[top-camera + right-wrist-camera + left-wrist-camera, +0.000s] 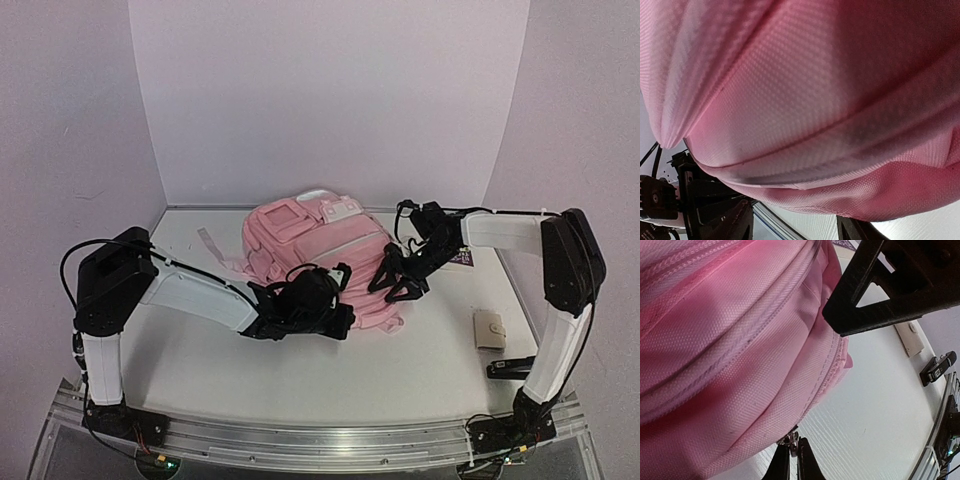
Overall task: Pack the student bag
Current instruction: Zip the student bag at the center of the board.
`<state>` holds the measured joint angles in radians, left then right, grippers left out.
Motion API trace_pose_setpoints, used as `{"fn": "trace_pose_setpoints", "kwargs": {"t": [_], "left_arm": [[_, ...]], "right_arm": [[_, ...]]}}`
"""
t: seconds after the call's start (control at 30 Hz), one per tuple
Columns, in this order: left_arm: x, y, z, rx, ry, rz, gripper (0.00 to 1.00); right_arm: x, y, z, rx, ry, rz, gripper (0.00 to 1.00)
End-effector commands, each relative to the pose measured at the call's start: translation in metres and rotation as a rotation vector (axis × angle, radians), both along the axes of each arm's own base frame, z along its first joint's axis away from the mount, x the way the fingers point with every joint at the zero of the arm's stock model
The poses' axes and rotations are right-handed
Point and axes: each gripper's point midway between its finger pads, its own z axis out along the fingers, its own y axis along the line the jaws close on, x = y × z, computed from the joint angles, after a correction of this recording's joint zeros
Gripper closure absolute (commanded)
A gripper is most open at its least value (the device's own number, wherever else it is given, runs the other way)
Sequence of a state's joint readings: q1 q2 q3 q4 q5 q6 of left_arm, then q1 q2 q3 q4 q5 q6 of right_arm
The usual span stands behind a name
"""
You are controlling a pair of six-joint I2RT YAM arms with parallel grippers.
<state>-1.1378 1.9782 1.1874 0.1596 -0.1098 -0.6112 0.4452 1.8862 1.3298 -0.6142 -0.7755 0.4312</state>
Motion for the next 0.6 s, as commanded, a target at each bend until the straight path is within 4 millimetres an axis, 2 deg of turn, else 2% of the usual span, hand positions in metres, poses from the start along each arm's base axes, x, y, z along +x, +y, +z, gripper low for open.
{"fn": "trace_pose_setpoints", "kwargs": {"t": [0.0, 0.1, 0.23, 0.33, 0.4, 0.57], "left_arm": [[0.0, -0.013, 0.041, -0.125, -0.046, -0.01, 1.0], [-0.001, -0.015, 0.039, -0.122, -0.043, -0.024, 1.0], [-0.002, -0.013, 0.039, -0.123, -0.043, -0.023, 1.0], [-0.002, -0.009, 0.039, -0.116, -0.047, -0.014, 1.0], [-0.002, -0.004, 0.039, -0.107, -0.05, -0.004, 1.0], [-0.002, 0.014, 0.034, -0.059, -0.052, 0.035, 1.0]], "right_arm": [[0.001, 0.0, -0.009, -0.039, -0.004, -0.009, 0.44], [0.004, -0.003, -0.014, -0.064, -0.012, -0.016, 0.53], [0.009, -0.008, -0.025, -0.111, -0.012, -0.035, 0.73], [0.013, -0.01, -0.024, -0.12, -0.025, -0.042, 0.96], [0.015, -0.014, -0.023, -0.13, -0.031, -0.05, 1.0], [0.016, -0.031, -0.021, -0.155, -0.039, -0.078, 1.0]]}}
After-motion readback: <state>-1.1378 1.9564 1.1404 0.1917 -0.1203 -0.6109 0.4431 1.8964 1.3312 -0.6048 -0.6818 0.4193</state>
